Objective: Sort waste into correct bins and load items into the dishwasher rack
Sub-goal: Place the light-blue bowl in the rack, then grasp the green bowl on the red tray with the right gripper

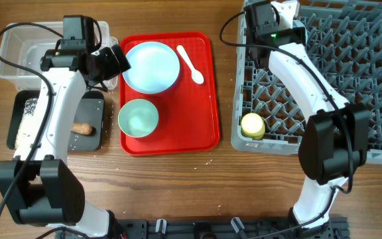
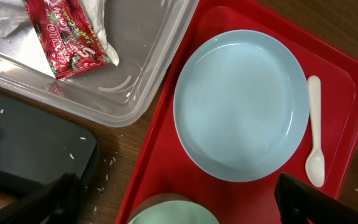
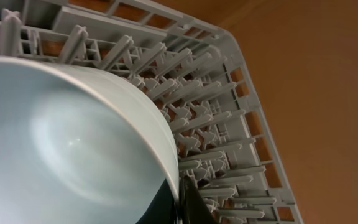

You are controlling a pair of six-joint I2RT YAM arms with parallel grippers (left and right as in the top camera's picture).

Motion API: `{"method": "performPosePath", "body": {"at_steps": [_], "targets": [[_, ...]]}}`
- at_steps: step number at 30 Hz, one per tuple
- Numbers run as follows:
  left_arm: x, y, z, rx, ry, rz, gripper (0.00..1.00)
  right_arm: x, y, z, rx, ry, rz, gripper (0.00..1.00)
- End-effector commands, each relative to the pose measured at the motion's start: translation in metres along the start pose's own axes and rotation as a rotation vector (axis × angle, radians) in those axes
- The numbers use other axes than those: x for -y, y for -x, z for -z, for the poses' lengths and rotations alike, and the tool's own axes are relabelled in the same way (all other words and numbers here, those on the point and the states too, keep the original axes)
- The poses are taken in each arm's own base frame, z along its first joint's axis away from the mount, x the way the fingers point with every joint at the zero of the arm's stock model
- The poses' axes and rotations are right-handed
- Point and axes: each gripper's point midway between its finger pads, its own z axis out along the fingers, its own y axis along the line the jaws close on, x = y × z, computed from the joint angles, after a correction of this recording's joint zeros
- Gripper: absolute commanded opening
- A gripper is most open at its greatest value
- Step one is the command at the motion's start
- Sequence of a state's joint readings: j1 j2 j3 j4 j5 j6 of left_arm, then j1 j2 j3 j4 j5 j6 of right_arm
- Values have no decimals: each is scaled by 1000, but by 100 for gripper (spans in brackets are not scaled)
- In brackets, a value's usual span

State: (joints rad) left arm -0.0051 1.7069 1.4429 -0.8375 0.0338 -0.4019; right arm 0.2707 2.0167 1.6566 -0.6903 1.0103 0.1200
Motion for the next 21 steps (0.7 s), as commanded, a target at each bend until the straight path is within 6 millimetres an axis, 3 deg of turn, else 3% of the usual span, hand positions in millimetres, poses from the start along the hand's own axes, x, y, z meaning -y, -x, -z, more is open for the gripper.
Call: {"method": "performPosePath", "body": {"at_steps": [1, 4, 7, 10, 12, 13, 14, 15, 17, 18, 21], "targets": [[-1, 5, 9, 30, 1, -3, 100, -35, -3, 16, 13, 105, 87, 4], [-1, 5, 9, 30, 1, -3, 100, -56, -11, 28, 16, 157, 135, 4], [-1, 5, 9, 30, 1, -3, 100, -60, -20, 32, 3, 161, 175, 5], [-1, 5, 9, 30, 1, -3, 100, -68, -31, 42, -15, 189, 238, 16], [-1, 5, 9, 30, 1, -3, 100, -99, -43, 70, -18, 318, 300, 53], [-1, 5, 9, 30, 1, -3, 100, -105, -44, 77, -10, 339, 310, 65], [-1, 5, 9, 30, 1, -3, 100, -109, -44, 86, 1, 348, 302, 88], [-1, 5, 9, 30, 1, -4, 100, -107, -41, 92, -1, 358, 233, 100], [-1, 5, 9, 30, 1, -3, 100, -106, -29, 111, -15, 488, 137, 100], [-1, 5, 9, 30, 1, -3, 100, -98, -13, 131, -7, 611, 52, 100], [-1, 5, 9, 30, 1, -3, 100, -82, 11, 180, 43, 854, -40, 100]]}}
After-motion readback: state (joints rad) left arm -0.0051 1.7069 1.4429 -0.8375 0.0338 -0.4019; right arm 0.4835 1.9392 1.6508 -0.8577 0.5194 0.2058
